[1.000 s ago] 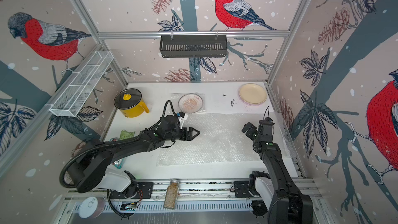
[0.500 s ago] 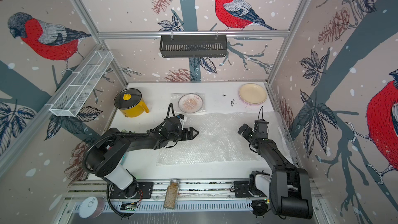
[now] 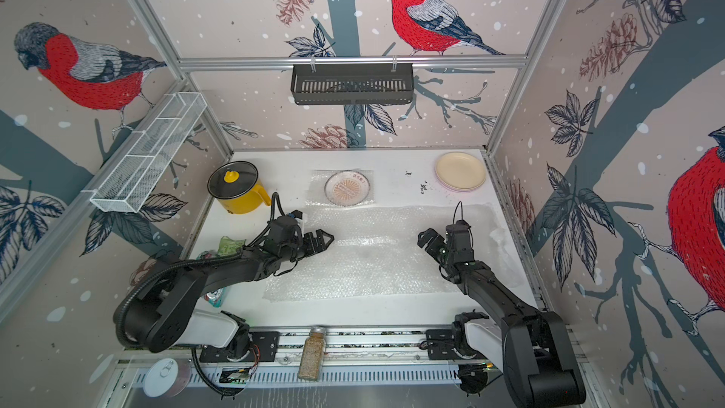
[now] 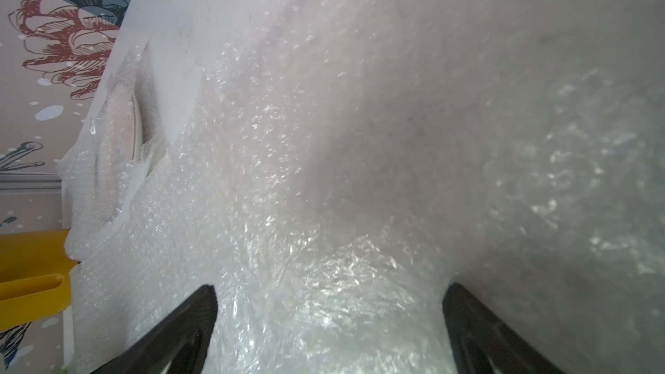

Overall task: Unpack dinner plates from bubble wrap
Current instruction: Adjust the bubble wrap on the bubble wrap.

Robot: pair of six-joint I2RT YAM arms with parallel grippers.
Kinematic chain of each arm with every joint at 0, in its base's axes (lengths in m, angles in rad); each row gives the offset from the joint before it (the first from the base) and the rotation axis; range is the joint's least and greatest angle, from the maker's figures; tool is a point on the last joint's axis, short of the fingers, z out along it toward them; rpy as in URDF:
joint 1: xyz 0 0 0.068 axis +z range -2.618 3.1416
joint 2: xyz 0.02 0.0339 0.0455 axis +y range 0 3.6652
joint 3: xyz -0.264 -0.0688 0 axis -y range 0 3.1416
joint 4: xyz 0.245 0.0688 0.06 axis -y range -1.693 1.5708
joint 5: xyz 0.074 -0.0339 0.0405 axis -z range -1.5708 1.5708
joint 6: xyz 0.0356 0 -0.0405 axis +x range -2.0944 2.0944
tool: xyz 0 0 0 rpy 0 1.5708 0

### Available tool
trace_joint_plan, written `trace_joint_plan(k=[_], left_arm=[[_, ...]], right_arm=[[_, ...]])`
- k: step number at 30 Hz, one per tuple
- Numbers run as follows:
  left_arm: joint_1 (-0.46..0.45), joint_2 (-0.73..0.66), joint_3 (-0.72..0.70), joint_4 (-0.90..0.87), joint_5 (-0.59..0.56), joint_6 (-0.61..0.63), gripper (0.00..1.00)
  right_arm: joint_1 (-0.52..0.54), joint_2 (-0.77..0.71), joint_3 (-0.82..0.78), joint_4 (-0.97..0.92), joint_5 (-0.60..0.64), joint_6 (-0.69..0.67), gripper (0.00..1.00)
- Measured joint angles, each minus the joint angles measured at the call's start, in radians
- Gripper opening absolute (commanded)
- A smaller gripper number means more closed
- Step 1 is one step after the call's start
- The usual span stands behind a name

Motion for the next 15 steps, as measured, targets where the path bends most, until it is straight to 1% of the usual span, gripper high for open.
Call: trace_joint_plan(k=[3, 5, 8, 12, 15], left_arm=[[0.053, -0.066, -0.007, -0.075, 0.003, 0.008, 0.96], [0.061, -0.108, 0.019, -0.129, 0.012, 0.018, 0.97], [0.064, -0.16, 0.077, -0.151, 0.05, 0.023, 0.97], [0.065, -0.186, 0.108, -0.122, 0.052, -0.055, 0.98], [0.065, -0.135, 0.124, -0.07, 0.055, -0.147, 0.96]], right_arm=[[0.025, -0.029, -0.012, -0.002, 0.026, 0.042, 0.99], [0.028, -0.037, 0.01, -0.026, 0.048, 0.053, 0.99], [0.036, -0.048, 0.069, -0.039, 0.061, 0.043, 0.99], [0.054, -0.074, 0.145, -0.055, 0.06, -0.009, 0.99], [0.066, -0.092, 0.192, -0.064, 0.056, -0.059, 0.99]])
